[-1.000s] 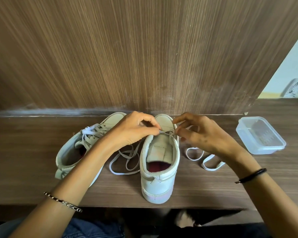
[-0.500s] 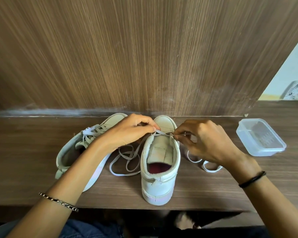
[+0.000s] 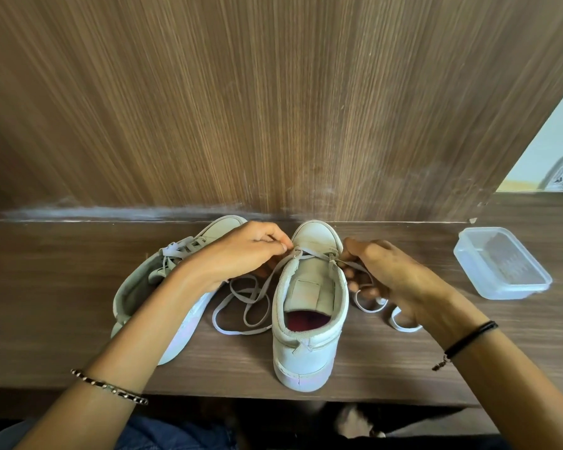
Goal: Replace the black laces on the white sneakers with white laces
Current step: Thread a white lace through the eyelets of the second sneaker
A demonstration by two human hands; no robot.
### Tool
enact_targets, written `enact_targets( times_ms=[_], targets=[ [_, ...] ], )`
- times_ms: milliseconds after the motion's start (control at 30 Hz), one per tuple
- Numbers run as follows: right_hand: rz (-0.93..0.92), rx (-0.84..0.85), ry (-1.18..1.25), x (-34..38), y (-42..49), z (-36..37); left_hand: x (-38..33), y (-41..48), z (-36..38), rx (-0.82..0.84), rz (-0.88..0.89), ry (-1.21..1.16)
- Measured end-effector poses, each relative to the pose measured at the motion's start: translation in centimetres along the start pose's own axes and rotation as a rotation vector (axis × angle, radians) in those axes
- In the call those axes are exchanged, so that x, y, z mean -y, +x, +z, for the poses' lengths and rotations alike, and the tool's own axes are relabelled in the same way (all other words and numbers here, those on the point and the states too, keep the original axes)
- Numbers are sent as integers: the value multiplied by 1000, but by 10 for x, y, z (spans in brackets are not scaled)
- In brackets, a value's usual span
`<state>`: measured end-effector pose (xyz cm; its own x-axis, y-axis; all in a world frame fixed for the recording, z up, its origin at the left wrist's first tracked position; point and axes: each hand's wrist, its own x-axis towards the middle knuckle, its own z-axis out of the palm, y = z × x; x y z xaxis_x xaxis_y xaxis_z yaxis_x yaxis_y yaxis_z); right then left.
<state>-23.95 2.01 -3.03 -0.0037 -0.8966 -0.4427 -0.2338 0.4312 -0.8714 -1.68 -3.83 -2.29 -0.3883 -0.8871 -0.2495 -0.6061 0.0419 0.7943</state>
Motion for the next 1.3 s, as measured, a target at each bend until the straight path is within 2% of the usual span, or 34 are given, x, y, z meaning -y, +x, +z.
enact_targets(
  times_ms=[133, 333, 433, 567, 700, 800, 933, 1033, 1133, 1300],
  targets=[
    [-92, 14, -137, 2, -3, -2, 4, -1, 3, 12, -26, 22],
    [-201, 31, -177, 3, -5, -15, -6, 1, 16, -75, 224, -30],
    [-329, 73, -264, 3, -8, -25, -15, 6, 20, -71, 255, 17],
    [-533, -55, -507, -2, -5, -26, -21, 10, 16, 18, 235, 36],
    [-598, -96, -556, -3, -2, -26, -26, 13, 17, 37, 224, 68],
    [-542, -87, -502, 0, -4, -23, -27, 16, 18, 25, 209, 100],
    [-362, -106, -404, 1, 2, -14, -28, 17, 19, 24, 150, 98],
    [-179, -64, -245, 4, 2, -6, -33, 16, 25, 34, 59, 71],
    [0, -15, -124, 11, -2, -3, -42, 16, 34, -31, -33, 102],
    [144, 115, 215, 5, 6, -7, -41, 20, 37, -110, -54, 215]
  ],
)
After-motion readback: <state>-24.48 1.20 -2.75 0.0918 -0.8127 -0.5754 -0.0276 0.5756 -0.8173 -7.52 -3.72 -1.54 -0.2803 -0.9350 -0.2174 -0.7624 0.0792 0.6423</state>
